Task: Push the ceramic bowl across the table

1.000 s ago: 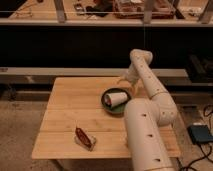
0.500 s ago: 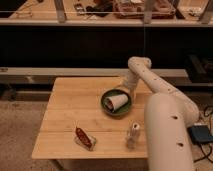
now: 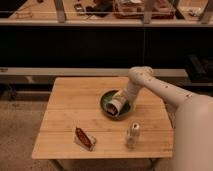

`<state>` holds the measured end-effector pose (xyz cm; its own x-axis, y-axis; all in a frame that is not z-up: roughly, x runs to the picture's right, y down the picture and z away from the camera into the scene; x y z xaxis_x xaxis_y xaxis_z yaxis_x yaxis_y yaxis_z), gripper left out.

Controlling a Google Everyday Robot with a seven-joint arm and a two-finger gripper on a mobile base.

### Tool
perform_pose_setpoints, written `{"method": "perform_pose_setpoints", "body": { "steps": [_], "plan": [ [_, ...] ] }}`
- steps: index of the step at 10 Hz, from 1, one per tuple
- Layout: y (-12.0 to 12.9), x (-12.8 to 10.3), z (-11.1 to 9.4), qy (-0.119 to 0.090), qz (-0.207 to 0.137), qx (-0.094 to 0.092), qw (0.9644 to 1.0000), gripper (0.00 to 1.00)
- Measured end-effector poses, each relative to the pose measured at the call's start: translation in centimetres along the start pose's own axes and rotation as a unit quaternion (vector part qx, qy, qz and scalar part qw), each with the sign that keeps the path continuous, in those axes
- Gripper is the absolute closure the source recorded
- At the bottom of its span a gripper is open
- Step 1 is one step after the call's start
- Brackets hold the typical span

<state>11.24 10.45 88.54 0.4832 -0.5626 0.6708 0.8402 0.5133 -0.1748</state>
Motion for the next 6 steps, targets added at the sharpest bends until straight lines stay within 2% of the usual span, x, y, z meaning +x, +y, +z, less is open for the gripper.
{"method": "perform_pose_setpoints", "body": {
  "steps": [1, 3, 6],
  "plan": [
    [-0.1, -1.4, 0.2, 0.000, -0.002, -0.010, 1.0000, 0.20],
    [-0.8, -2.2, 0.1, 0.002, 0.012, -0.010, 0.9999, 0.20],
    [-3.3, -1.0, -0.4, 0.006, 0.051, 0.013, 0.9986, 0.20]
  ]
}}
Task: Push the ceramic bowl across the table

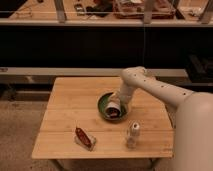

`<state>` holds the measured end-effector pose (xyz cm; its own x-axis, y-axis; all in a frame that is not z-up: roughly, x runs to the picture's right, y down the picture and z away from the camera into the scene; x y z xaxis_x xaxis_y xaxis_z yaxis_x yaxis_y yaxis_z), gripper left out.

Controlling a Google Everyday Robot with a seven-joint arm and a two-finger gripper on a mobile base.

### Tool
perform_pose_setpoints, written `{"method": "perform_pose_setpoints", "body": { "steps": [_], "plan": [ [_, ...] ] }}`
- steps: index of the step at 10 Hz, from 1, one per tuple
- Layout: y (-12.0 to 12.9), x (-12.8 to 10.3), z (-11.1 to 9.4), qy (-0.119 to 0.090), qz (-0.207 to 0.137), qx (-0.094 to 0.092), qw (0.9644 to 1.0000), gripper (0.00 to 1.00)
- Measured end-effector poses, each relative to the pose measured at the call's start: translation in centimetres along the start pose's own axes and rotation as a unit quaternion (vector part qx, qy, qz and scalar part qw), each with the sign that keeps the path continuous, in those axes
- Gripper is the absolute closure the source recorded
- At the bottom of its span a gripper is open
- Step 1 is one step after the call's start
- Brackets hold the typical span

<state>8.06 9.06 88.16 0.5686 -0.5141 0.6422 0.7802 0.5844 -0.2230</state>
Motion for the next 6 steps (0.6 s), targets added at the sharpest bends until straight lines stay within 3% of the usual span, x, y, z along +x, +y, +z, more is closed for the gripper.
{"method": "perform_pose_setpoints", "body": {
  "steps": [3, 4, 6],
  "plan": [
    [-0.4, 2.2, 0.3, -0.010, 0.050, 0.019, 0.9985, 0.20],
    [0.0, 3.4, 0.4, -0.021, 0.083, 0.027, 0.9959, 0.20],
    [0.9, 5.9, 0.0, -0.045, 0.149, 0.047, 0.9866, 0.20]
  ]
}}
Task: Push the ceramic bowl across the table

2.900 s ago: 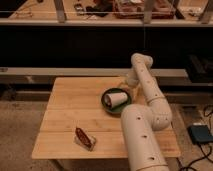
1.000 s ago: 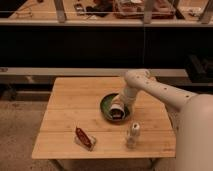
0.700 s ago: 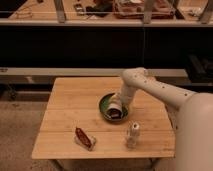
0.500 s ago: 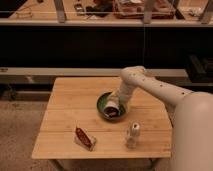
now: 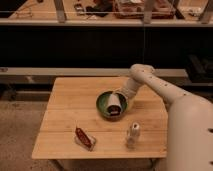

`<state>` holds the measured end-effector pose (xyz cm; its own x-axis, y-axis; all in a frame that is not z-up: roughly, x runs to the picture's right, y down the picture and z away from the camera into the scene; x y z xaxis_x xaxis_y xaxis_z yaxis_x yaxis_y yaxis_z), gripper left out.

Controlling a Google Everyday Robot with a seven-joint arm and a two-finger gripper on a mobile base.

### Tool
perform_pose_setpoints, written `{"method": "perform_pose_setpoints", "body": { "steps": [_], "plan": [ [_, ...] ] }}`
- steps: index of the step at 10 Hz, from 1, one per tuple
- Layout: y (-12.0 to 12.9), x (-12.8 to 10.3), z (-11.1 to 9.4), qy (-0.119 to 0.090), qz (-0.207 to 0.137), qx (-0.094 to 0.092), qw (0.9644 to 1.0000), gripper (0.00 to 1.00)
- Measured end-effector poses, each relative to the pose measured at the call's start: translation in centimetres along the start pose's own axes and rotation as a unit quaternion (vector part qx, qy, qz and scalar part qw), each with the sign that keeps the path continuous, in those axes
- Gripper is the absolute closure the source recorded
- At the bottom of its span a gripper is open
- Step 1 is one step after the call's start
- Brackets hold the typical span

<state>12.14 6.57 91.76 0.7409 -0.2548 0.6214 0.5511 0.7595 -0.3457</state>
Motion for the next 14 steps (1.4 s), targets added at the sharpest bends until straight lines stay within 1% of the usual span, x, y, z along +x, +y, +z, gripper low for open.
{"method": "perform_pose_setpoints", "body": {
  "steps": [1, 2, 3, 4, 5, 8, 9, 10, 11, 12, 14],
  "plan": [
    [0.1, 0.9, -0.3, -0.011, 0.024, 0.007, 0.9996, 0.20],
    [0.2, 1.9, -0.8, -0.023, 0.046, 0.017, 0.9985, 0.20],
    [0.3, 2.7, -1.4, -0.032, 0.062, 0.025, 0.9972, 0.20],
    [0.8, 4.7, -2.0, -0.041, 0.096, 0.029, 0.9941, 0.20],
    [1.2, 5.3, -1.4, -0.045, 0.111, 0.017, 0.9926, 0.20],
    [0.4, 4.2, 0.2, -0.055, 0.104, -0.002, 0.9931, 0.20],
    [-0.1, 3.9, 0.6, -0.046, 0.094, -0.011, 0.9944, 0.22],
    [-0.6, 3.9, 0.8, -0.029, 0.083, -0.015, 0.9960, 0.27],
    [-1.1, 3.8, 1.1, -0.008, 0.068, -0.021, 0.9974, 0.37],
    [-1.4, 3.4, 1.9, 0.016, 0.048, -0.031, 0.9982, 0.51],
    [-1.3, 2.6, 2.7, 0.033, 0.036, -0.041, 0.9980, 0.69]
  ]
}}
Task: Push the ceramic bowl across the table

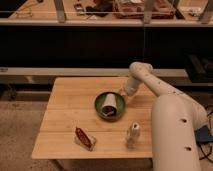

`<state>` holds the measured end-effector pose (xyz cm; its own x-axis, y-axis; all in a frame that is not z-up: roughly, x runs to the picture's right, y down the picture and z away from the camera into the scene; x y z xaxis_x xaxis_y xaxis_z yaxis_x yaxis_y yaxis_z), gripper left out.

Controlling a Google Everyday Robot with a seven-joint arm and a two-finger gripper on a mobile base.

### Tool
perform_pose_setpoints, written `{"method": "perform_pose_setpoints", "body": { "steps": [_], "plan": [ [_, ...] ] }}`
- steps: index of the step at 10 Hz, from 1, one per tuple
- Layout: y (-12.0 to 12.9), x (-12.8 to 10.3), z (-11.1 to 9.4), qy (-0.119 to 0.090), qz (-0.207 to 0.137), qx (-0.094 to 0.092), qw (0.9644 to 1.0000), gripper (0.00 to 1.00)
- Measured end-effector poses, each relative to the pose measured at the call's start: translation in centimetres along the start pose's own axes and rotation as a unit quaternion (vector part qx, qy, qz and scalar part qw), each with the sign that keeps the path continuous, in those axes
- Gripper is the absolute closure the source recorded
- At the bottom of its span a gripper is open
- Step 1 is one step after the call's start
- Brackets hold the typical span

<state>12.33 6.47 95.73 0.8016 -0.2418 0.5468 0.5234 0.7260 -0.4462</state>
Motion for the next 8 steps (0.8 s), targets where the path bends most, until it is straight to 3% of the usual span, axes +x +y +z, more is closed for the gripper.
{"method": "perform_pose_setpoints", "body": {
  "steps": [3, 5, 8],
  "plan": [
    [-0.4, -2.0, 0.1, 0.005, -0.013, -0.003, 0.9999, 0.97],
    [0.0, -4.1, -0.7, 0.007, -0.034, -0.004, 0.9994, 1.00],
    [1.6, -8.8, -0.3, -0.002, -0.086, -0.027, 0.9959, 1.00]
  ]
}}
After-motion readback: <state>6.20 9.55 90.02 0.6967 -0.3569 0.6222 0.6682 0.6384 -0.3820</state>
